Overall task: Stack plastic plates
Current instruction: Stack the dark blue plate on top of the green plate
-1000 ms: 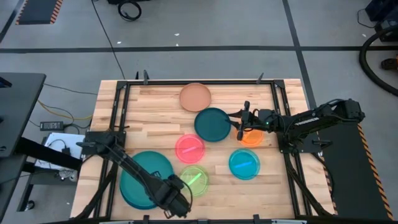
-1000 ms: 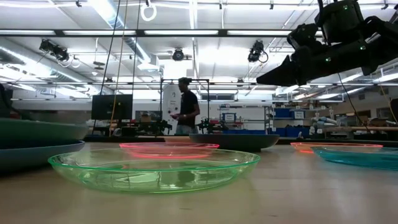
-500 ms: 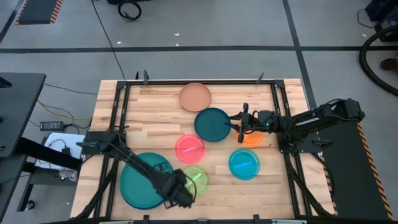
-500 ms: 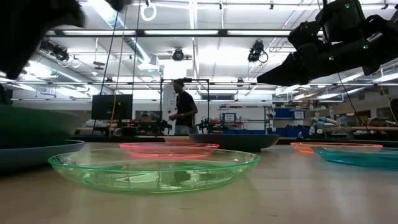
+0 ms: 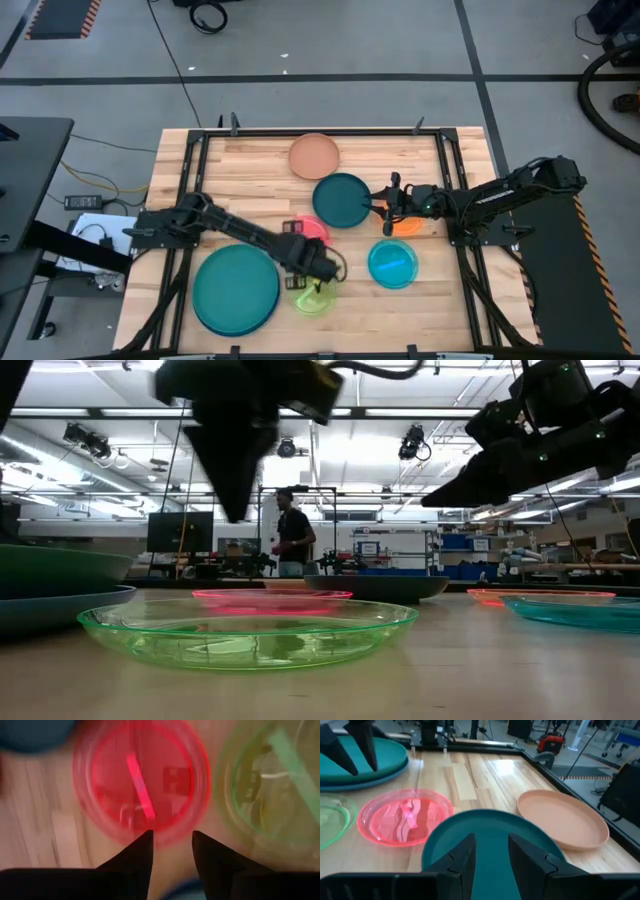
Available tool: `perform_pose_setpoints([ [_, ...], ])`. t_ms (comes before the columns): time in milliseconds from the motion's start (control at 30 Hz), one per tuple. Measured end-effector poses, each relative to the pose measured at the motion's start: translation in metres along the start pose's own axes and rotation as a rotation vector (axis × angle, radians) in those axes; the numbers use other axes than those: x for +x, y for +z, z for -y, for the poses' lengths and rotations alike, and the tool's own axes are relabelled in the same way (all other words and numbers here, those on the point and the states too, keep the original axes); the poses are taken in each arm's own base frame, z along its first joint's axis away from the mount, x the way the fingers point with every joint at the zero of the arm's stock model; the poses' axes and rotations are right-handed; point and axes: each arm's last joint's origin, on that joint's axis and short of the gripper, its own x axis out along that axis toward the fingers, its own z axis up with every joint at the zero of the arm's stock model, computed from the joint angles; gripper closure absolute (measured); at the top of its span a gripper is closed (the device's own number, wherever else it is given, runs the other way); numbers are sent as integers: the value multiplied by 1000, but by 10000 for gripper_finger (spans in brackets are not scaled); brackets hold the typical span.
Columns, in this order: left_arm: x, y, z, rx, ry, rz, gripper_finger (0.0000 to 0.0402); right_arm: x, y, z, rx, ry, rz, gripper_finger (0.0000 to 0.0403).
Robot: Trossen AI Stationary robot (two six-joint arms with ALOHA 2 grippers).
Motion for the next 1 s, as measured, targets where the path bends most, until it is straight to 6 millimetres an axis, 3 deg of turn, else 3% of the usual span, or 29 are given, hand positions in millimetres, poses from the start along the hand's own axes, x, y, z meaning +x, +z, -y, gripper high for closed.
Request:
perform_pose_setpoints([
  [267,30,20,-34,92,9,96,259,-12,0,-11,17,-17,-41,278],
  [567,40,41,-70,144,30,208,259,-28,-1,-21,43,-49,-83,278],
  [800,52,58,-85,199,-13,314,259,-34,-4,-29,67,-57,-112,278],
  [1000,70,63,-83,289,-18,310,259,-38,-6,-35,80,-54,-115,278],
])
